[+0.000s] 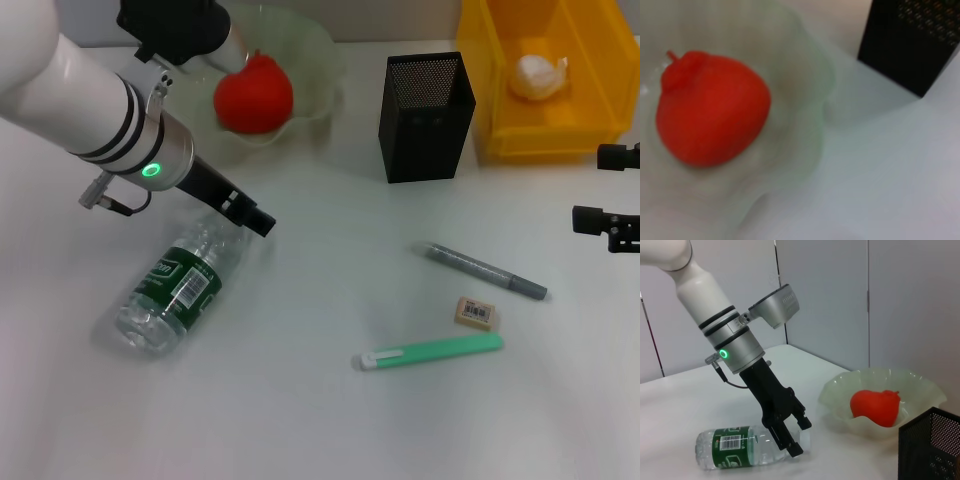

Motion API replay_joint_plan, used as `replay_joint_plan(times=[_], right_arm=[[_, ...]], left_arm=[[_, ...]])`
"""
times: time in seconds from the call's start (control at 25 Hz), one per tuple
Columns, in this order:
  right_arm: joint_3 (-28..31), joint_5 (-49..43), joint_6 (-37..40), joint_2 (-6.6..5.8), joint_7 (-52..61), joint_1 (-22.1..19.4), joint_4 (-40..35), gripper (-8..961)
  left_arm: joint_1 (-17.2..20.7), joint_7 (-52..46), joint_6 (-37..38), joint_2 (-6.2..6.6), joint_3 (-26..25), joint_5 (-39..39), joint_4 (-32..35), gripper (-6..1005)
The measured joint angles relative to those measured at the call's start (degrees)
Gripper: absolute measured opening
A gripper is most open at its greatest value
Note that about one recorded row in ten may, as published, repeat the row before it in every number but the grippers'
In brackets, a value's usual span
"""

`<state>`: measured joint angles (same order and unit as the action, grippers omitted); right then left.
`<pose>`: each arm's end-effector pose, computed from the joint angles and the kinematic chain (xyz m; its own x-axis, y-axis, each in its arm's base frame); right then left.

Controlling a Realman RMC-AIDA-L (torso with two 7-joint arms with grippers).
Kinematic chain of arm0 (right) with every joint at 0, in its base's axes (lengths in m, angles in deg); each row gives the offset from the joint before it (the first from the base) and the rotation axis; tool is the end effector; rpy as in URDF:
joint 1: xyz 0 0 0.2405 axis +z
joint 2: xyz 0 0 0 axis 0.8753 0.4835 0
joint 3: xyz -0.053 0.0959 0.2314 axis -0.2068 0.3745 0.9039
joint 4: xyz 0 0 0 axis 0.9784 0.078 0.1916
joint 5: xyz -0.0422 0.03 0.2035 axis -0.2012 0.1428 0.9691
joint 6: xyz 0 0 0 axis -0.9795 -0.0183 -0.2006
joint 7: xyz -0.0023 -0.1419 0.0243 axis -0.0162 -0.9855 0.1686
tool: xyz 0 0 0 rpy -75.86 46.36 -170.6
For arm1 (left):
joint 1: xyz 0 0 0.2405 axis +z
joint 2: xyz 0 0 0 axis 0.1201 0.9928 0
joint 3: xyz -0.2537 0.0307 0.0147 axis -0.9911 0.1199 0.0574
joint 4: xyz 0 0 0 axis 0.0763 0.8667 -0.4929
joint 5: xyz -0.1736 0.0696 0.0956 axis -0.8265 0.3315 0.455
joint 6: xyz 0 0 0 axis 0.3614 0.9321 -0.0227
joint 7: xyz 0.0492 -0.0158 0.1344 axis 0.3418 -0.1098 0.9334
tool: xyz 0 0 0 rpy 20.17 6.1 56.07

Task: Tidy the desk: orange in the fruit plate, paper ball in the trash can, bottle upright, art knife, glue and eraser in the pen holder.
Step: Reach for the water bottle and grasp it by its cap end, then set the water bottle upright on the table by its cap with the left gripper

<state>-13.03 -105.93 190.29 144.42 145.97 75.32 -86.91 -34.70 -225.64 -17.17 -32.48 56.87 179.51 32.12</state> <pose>0.2670 0.2781 0.1017 0.8601 -0.2454 -0.4472 -0.4130 -0.8495 -0.3283 -0.1767 0.3962 -0.0494 0.7762 0.6189 -0.1204 0.4909 -0.7131 -0.5004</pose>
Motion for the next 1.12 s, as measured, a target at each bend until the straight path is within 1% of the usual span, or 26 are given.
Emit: replay_joint_plan(times=[0.04, 0.32, 0.36, 0.6, 0.8, 0.84, 0.96, 1.0, 1.12], right_arm=[[0.0, 0.0, -0.2, 0.00, 0.0, 0.0, 0.0, 836], [-0.1, 0.0, -0.8, 0.00, 0.1, 0.1, 0.1, 836], [-0.1, 0.0, -0.8, 0.00, 0.1, 0.1, 0.1, 836], [-0.5, 0.0, -1.9, 0.00, 0.1, 0.2, 0.1, 835], [-0.4, 0.0, -2.2, 0.00, 0.1, 0.2, 0.8, 835], [-0.4, 0.0, -2.2, 0.01, 0.1, 0.2, 0.8, 835], [-0.3, 0.0, -2.2, 0.00, 0.1, 0.2, 0.9, 834], [-0.2, 0.0, -2.2, 0.01, 0.1, 0.2, 0.9, 834], [-0.1, 0.0, -2.2, 0.00, 0.1, 0.4, 1.1, 834]], left_arm=[[-0.2, -1.2, -0.3, 0.00, 0.1, 2.0, -0.8, 856], [-0.1, -1.8, -0.5, 0.01, 0.5, 2.7, -0.9, 856], [0.0, -2.5, -1.2, 0.01, 0.8, 2.9, -2.2, 856], [-0.4, -2.4, -1.8, 0.00, 1.4, 2.5, -3.1, 856], [-0.4, -2.4, -2.2, 0.01, 2.9, 2.4, -3.1, 691], [-0.2, -2.4, -2.7, 0.01, 3.7, 2.3, -3.0, 648], [-0.2, -2.2, -2.9, 0.01, 3.8, 2.4, -3.0, 519], [-0.2, -2.2, -2.9, 0.01, 3.8, 2.4, -3.0, 512], [1.0, -1.9, -2.8, 0.05, 3.7, 1.6, -0.3, 491]])
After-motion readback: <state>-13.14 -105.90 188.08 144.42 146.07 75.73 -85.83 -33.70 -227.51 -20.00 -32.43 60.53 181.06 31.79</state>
